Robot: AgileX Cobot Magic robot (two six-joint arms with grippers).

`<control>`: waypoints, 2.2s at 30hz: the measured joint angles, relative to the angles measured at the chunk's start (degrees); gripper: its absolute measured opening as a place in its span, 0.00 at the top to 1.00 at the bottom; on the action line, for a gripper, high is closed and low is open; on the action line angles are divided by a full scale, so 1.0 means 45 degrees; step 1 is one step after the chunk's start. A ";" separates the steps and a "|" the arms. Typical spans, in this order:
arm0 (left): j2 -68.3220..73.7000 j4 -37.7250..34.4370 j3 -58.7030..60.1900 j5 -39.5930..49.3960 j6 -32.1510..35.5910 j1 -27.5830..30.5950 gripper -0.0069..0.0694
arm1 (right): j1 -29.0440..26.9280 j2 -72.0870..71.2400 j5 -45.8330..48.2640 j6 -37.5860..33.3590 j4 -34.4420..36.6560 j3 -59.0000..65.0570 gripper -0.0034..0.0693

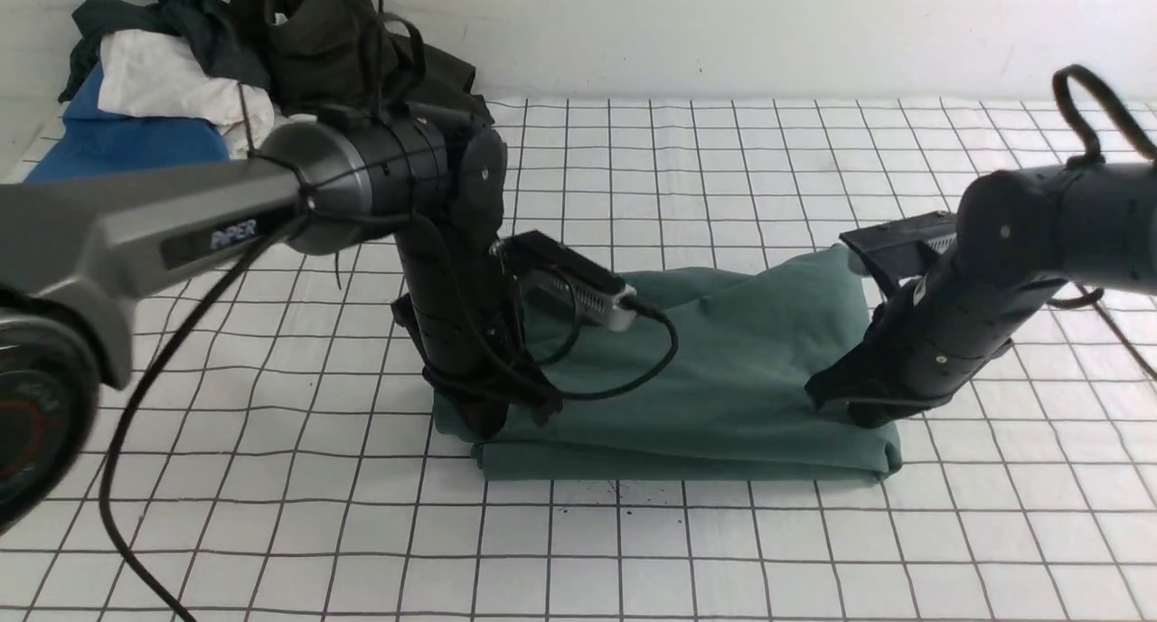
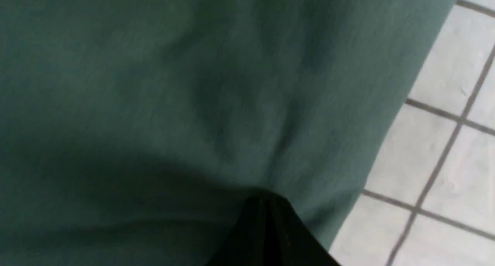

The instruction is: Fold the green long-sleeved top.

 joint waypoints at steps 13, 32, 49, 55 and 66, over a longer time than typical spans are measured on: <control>-0.8954 0.0474 0.3186 0.0657 -0.0236 0.0334 0.92 | 0.0000 -0.8243 0.0545 -0.0050 -0.0049 0.0886 0.97; -2.4080 0.1194 1.4378 -0.4344 -0.3380 0.1714 0.92 | 0.0000 -1.6999 -0.1836 -0.0063 0.1368 0.6139 0.97; -2.5384 0.2028 1.4817 -0.4407 -0.4459 0.1714 0.92 | 0.0000 -1.9416 -0.4188 -0.0383 0.2212 0.6970 0.97; -2.5384 0.2033 1.4817 -0.4407 -0.4459 0.1714 0.92 | 0.0000 -2.0038 -0.3929 -0.0394 0.2212 0.7618 0.97; -2.5384 0.2033 1.4817 -0.4407 -0.4459 0.1714 0.92 | 0.0000 -2.0038 -0.2344 -0.0530 0.2224 0.7805 0.97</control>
